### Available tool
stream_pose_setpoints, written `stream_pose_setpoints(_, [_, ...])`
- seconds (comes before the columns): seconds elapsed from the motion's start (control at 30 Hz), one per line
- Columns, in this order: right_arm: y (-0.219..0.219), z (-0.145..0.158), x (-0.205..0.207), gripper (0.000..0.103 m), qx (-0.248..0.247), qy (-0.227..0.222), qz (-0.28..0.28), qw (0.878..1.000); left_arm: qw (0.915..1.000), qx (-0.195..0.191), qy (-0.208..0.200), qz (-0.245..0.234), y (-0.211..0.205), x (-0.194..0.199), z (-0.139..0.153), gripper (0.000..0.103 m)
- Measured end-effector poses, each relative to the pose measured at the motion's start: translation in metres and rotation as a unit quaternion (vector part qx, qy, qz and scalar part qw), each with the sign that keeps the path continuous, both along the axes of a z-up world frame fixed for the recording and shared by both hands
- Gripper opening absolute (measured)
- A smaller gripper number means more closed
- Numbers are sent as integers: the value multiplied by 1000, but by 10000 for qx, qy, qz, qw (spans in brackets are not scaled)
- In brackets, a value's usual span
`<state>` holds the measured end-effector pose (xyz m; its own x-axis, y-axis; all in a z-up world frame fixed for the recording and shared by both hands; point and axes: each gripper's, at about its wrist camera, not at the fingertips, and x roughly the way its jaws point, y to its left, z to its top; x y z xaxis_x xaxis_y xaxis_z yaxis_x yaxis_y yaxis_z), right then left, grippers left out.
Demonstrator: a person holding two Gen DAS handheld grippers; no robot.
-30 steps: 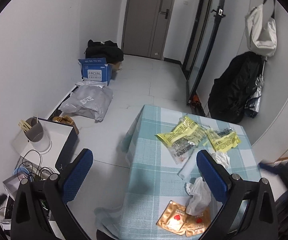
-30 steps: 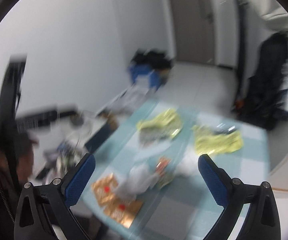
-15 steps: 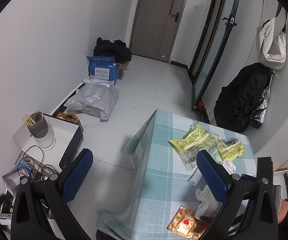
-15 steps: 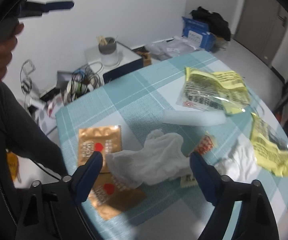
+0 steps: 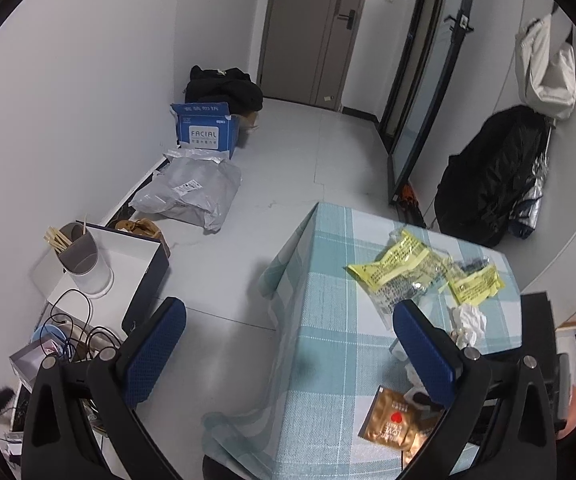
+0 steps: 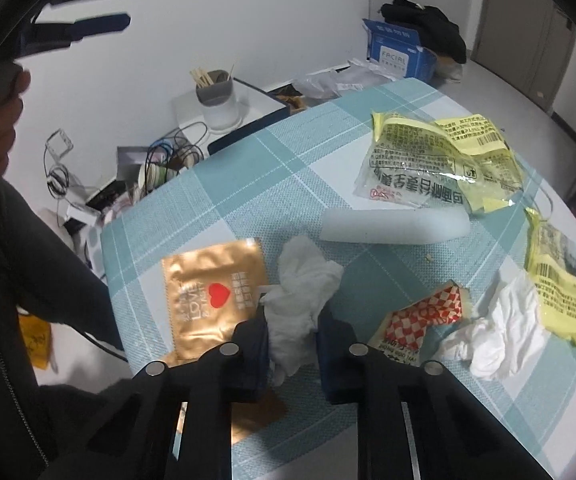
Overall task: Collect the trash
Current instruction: 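Lower the right tool onto the crumpled white tissue and close it, then lower the left tool onto the gold LOVE packet and close it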
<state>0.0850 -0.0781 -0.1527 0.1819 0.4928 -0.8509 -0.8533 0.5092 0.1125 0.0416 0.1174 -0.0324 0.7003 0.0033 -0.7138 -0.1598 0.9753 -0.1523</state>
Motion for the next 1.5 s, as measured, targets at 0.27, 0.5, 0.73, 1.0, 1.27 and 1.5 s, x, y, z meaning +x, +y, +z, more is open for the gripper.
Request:
stream_pose_setpoints(0.27, [-14, 24, 0, 11, 460, -5, -403, 9981, 9983, 0, 436, -395, -16, 4, -18, 102])
stream_pose_setpoints(0.5, [-53, 50, 9, 10, 881, -117, -1179, 9890, 9890, -135, 1051, -1035, -50, 5, -46, 102])
stream_pose_setpoints(0.73, [-89, 71, 6, 9, 1169, -240, -1667, 9788, 9729, 3, 1812, -1437, -83, 3, -76, 101])
stream_pose_setpoints(1.0, [-107, 79, -4, 10, 1343, -406, -1737, 9748, 9601, 829, 2209, -1503, -107, -2, -98, 101])
stream_pose_setpoints(1.27, [-114, 82, -7, 10, 1445, -469, -1762, 9726, 9607, 737, 2239, -1468, -110, 0, -96, 95])
stream_pose_setpoints(1.5, [-117, 82, -8, 10, 1447, -490, -1789, 9719, 9619, 830, 2071, -1579, -116, -1, -93, 62])
